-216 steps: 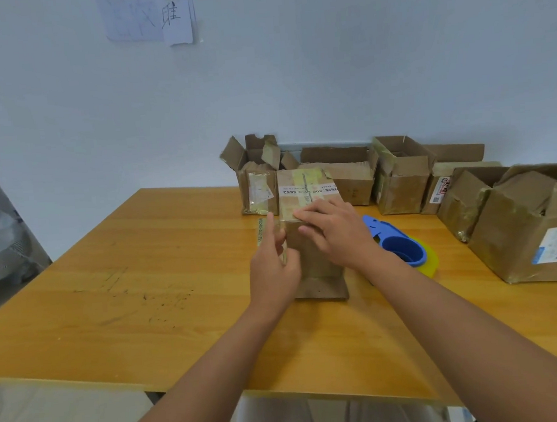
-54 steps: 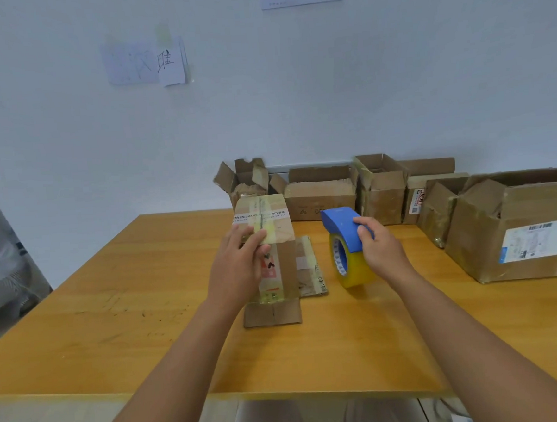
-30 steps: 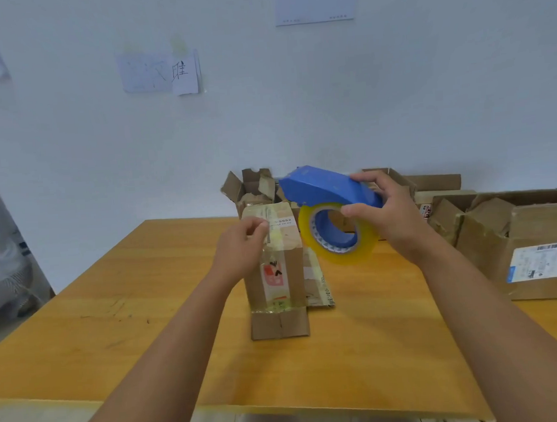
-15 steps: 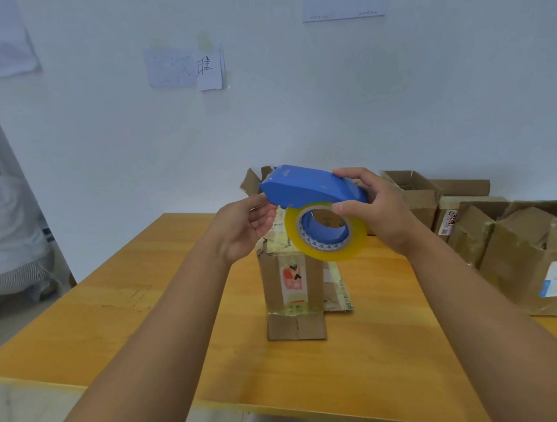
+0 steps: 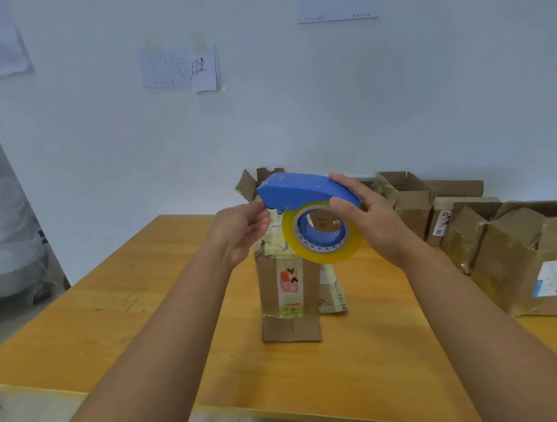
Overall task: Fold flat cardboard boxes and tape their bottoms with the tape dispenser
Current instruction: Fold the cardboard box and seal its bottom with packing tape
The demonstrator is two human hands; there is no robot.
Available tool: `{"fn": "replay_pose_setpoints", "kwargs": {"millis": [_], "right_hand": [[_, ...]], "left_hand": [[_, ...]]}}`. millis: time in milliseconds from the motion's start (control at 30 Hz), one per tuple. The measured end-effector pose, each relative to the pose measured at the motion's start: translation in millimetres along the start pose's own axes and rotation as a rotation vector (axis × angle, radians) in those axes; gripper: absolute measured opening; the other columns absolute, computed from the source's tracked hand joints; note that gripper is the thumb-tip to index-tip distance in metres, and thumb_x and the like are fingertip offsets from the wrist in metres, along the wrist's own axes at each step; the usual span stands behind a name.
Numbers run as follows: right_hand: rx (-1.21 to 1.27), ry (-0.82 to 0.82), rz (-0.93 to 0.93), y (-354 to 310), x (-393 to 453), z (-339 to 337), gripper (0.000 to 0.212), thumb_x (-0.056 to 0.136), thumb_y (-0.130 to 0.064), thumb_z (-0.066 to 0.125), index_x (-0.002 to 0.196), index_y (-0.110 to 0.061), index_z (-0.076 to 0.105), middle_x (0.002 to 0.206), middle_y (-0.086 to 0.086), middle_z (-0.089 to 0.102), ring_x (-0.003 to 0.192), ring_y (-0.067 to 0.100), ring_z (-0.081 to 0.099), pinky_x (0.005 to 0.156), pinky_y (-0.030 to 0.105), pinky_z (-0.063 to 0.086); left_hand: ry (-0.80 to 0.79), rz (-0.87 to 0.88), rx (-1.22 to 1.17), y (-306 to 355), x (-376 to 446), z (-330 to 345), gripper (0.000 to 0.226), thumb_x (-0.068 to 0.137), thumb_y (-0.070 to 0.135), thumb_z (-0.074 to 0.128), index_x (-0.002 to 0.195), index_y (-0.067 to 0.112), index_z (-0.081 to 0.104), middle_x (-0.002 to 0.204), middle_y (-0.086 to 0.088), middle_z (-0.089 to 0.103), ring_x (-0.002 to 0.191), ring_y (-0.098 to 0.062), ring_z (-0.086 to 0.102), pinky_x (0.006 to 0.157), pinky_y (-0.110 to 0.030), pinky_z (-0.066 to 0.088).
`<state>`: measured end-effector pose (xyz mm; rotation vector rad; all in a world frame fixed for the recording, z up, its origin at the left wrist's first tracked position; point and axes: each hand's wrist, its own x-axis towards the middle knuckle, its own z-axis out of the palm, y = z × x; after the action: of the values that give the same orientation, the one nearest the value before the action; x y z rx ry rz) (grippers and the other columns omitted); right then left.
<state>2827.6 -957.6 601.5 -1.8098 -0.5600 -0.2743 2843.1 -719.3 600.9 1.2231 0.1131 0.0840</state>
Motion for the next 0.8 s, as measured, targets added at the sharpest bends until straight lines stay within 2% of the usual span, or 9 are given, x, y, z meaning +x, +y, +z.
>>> {"fn": "replay_pose_setpoints", "kwargs": {"millis": [133,200,333,433,633,800], "right_hand": [[0.004,0.004,-0.047,-13,6,-8,0.046,0.089,-0.035,0.071,0.133,-0.041,0.059,0.133,-0.013,0.057,0.110,0.010,0.063,0.088,0.023,0.054],[-0.002,-0.011,-0.058,-19,7,-19,0.045,0.090,-0.032,0.071,0.134,-0.038,0.060,0.134,-0.013,0.059,0.114,0.007,0.062,0.091,0.023,0.054],[-0.066,-0.060,-0.045,-23,2,-32,0.054,0.083,-0.043,0.068,0.136,-0.036,0.059,0.133,-0.016,0.059,0.113,0.002,0.062,0.090,0.019,0.053],[-0.101,-0.072,-0.036,-22,-3,-35,0.056,0.080,-0.049,0.066,0.134,-0.039,0.060,0.130,-0.021,0.060,0.110,-0.004,0.061,0.084,0.012,0.051],[-0.144,-0.090,0.015,-14,-9,-62,0.050,0.082,-0.049,0.065,0.131,-0.041,0.063,0.128,-0.018,0.064,0.114,0.002,0.062,0.095,0.024,0.049],[-0.194,-0.141,0.034,-11,-11,-62,0.044,0.081,-0.050,0.073,0.124,-0.050,0.064,0.125,-0.028,0.061,0.113,-0.006,0.059,0.094,0.020,0.044]], "left_hand": [[0.079,0.107,0.078,6,-1,-1,0.012,0.089,0.010,0.070,0.090,-0.001,0.069,0.063,-0.004,0.065,0.052,-0.009,0.059,0.054,-0.019,0.051],[0.093,0.136,0.077,10,-1,-4,0.011,0.090,0.010,0.069,0.091,-0.001,0.069,0.062,-0.003,0.067,0.053,-0.009,0.060,0.055,-0.019,0.052],[0.108,0.156,0.135,5,-5,-4,0.012,0.091,0.012,0.069,0.089,0.000,0.070,0.060,-0.002,0.067,0.051,-0.009,0.059,0.053,-0.019,0.051],[0.201,0.167,0.130,3,-6,-10,0.012,0.090,0.011,0.070,0.084,0.002,0.068,0.060,-0.003,0.065,0.051,-0.011,0.058,0.051,-0.019,0.050],[0.319,0.206,0.221,-7,-10,-45,0.014,0.091,0.012,0.067,0.079,0.005,0.067,0.063,-0.003,0.064,0.053,-0.012,0.057,0.050,-0.021,0.049],[0.343,0.169,0.282,-37,-14,-47,0.019,0.092,0.017,0.066,0.077,0.007,0.066,0.065,-0.003,0.065,0.061,-0.016,0.059,0.057,-0.027,0.050]]}}
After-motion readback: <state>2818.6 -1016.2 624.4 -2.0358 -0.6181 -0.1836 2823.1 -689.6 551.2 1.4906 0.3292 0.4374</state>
